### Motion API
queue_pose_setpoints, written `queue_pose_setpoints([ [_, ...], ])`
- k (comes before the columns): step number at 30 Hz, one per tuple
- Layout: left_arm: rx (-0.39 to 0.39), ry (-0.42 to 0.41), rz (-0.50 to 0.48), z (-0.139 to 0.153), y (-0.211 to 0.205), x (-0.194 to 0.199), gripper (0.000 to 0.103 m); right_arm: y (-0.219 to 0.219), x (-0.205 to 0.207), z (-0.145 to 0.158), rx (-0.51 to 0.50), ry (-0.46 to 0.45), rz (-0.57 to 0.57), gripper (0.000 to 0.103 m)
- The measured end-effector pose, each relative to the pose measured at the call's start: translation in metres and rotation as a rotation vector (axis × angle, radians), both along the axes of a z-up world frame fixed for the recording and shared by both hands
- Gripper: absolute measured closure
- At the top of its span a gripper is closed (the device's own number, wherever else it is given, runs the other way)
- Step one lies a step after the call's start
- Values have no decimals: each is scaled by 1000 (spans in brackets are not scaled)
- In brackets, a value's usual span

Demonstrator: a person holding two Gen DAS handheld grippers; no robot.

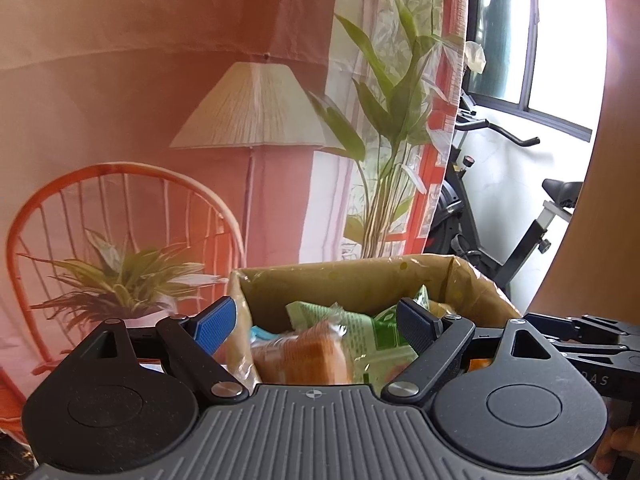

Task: Organize snacks
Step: 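Move both tools back down to the snacks beside the box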

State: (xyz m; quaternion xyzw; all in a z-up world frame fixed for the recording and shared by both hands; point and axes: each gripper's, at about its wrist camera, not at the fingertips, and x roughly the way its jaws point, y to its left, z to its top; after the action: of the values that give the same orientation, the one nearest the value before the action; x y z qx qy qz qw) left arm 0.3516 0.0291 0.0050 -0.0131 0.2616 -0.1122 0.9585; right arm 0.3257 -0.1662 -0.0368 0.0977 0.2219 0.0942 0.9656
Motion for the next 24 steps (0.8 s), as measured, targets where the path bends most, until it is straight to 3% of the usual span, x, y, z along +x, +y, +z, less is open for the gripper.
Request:
queue_pose_setpoints([
  [11,16,8,43,-14,8,-47,14,3,-41,-7,-64,4,-22,41],
  [17,35,35,62,-36,8,-73,14,2,-65,-24,-65,33,-22,41],
  [24,-5,92,106,-74,5,-102,14,5,-87,-57,-58,98,7,41],
])
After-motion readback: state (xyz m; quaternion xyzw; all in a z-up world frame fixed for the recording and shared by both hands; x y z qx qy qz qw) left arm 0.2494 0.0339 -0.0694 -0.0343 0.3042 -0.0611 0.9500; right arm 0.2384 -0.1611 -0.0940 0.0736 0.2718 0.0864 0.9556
